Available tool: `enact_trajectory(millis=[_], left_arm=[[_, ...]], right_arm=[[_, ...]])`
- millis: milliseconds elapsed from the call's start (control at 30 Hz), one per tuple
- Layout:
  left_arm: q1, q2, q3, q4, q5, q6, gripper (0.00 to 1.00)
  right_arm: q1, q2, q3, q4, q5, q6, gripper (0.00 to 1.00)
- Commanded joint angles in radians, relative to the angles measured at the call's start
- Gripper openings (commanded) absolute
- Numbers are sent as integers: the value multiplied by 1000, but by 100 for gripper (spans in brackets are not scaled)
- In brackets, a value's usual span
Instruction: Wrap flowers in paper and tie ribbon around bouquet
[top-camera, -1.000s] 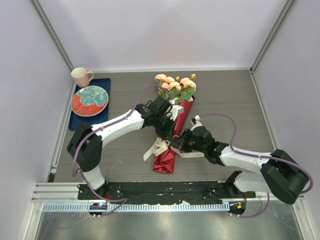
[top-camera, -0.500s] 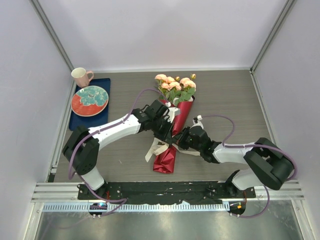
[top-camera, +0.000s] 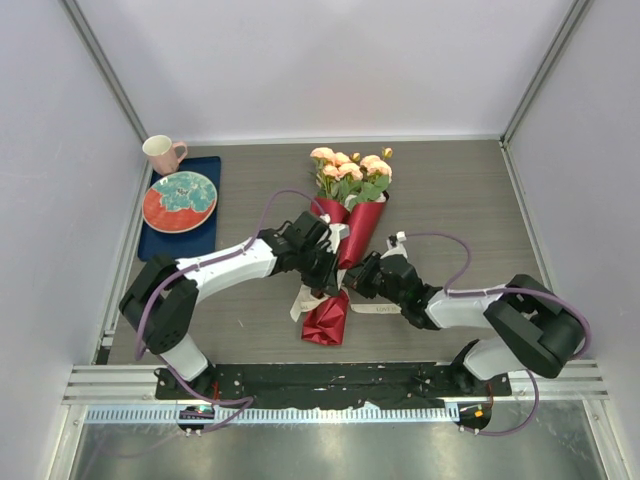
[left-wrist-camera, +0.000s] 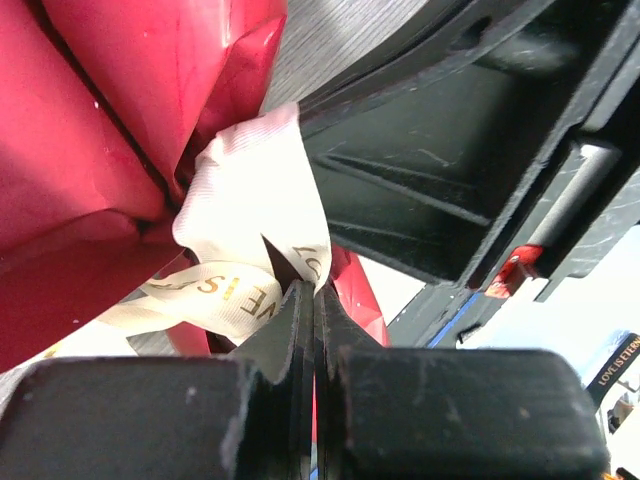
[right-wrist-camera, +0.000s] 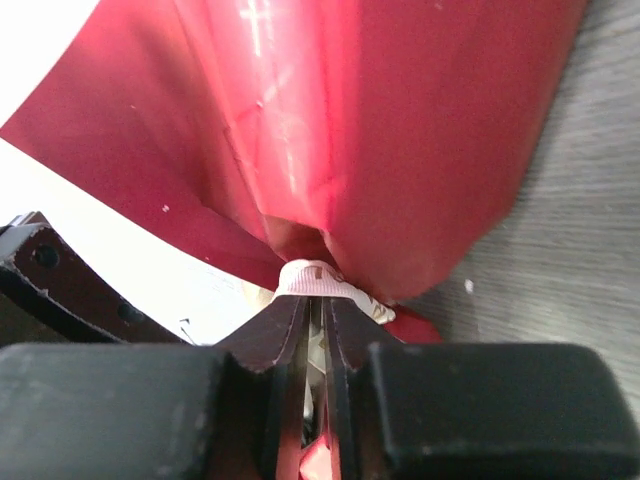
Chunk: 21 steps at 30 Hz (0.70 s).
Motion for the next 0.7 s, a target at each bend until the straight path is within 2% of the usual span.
enact_trajectory(millis=[0,133,233,267,433,467,567,667], left_arm=[[2,-43,-26,60,-7,-21,0],[2,-46,-33,63,-4,-24,0],[4,-49,-33,59,-3,-18,0],[4,-49,-33,59,-4,-17,0],[4,-54,-33,54,7,-14,0],[4,-57,-35,54,14,-12,0],[4,-52,-35,53,29,-9,0],[2,-37,-22,36,31,-5,1]], right_arm=[[8,-81,-22,-58,2,-25,18],[10,-160,-4,-213,-2,-77,23],[11,-229,-4,-294,0,-99,31],[11,-246,-16,-301,3,-99,37],[11,-351,-31,-384,-5,-113,47],[10,-365,-28,-384,-6,-116,51],[10,-368,5,-375,-5,-125,56],[10,-297,53,-364,-49,-134,57]])
